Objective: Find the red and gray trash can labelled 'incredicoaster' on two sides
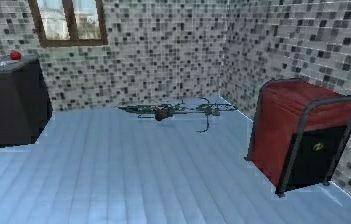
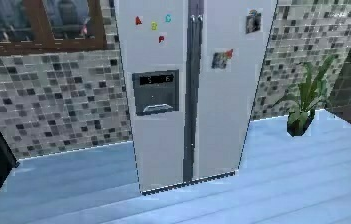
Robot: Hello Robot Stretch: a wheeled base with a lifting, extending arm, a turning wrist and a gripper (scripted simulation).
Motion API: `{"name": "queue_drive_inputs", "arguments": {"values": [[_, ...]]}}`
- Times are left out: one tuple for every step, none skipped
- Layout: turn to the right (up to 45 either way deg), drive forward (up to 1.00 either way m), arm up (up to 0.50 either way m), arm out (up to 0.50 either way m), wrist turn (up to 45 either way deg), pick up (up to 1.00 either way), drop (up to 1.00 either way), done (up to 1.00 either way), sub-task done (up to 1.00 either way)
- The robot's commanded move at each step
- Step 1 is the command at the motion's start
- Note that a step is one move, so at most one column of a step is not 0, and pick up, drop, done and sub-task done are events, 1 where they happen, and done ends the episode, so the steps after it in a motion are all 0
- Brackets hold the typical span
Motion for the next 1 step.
{"name": "queue_drive_inputs", "arguments": {"values": [[45.0, 0.00, 0.00, 0.00, 0.0, 0.00, 0.00, 0.00, 0.00]]}}
